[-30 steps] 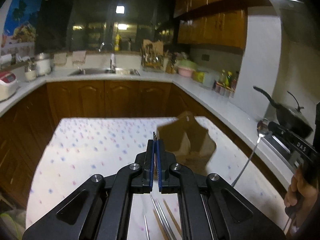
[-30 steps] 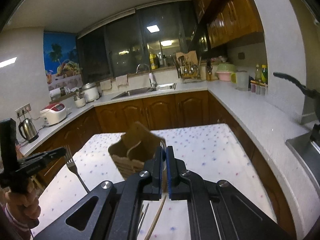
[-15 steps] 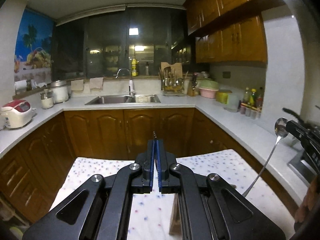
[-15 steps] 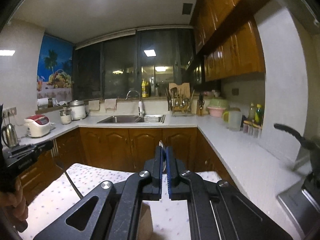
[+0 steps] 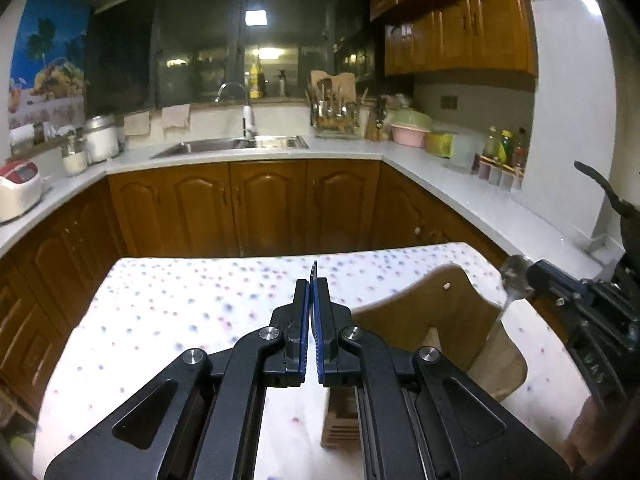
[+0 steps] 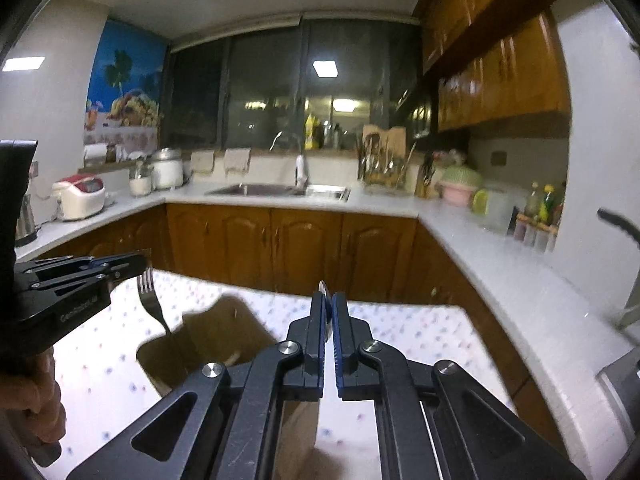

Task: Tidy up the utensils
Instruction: 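Carry the fork with the left tool while the right tool carries the spoon to the holder, then open the left tool over the holder while the right tool releases the spoon into it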

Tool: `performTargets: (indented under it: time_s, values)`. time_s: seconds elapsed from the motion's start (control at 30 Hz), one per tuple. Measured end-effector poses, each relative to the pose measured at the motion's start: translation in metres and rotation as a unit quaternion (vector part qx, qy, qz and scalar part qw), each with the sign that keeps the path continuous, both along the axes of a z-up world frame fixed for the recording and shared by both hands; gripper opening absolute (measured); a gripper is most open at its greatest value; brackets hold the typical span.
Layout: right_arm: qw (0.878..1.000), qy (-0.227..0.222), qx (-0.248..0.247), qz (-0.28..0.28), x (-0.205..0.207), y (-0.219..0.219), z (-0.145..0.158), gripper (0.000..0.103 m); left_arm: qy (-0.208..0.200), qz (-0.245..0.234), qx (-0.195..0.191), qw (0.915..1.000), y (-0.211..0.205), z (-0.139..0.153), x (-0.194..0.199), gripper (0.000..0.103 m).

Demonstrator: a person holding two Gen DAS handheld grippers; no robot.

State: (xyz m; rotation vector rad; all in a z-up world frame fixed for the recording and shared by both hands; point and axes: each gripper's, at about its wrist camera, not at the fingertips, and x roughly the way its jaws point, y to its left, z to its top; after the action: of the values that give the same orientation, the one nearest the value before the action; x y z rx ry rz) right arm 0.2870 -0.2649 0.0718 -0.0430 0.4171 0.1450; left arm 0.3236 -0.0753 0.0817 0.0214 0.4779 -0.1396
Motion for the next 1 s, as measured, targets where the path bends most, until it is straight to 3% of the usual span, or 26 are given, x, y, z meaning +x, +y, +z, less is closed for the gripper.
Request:
performTargets:
  time_s: [0.17,0.5,0.6,0.67,0.73,0.8,0.87,1.0]
  values:
    - [1.000,0.019,0.009,0.001,0.001,-0.003,-0.008,0.004,-0.001,-0.010,0.015,0.9998,-0.009,0.002,-0.003,0.002]
    - [0.999,0.026,0.024,0.006,0.003,-0.006,-0.005,0.005,0.015,-0.019,0.005,0.9997,-0.010,0.005,0.001,0.004]
    - [0.999,0.033,0.039,0.009,0.003,-0.007,-0.004,0.007,0.023,-0.028,-0.013,0.9993,-0.006,0.010,-0.001,0.016]
    - [0.998,0.041,0.054,0.006,0.002,-0.012,-0.002,0.020,0.013,-0.022,-0.020,0.9995,0.000,0.017,-0.010,0.053]
    - [0.996,0.041,0.078,0.003,-0.002,-0.019,0.002,0.049,-0.002,-0.009,-0.021,0.9997,0.005,0.023,-0.020,0.065]
    - [0.994,0.035,0.100,-0.002,-0.009,-0.028,0.009,0.052,-0.004,-0.004,-0.027,0.9996,0.013,0.028,-0.028,0.066]
    - [0.993,0.032,0.118,-0.009,-0.015,-0.036,0.016,0.053,-0.001,0.006,-0.034,0.9994,0.022,0.031,-0.037,0.078]
    - [0.986,0.016,0.164,-0.011,-0.039,-0.052,0.028,0.093,-0.009,0.033,-0.037,0.9988,0.040,0.031,-0.067,0.087]
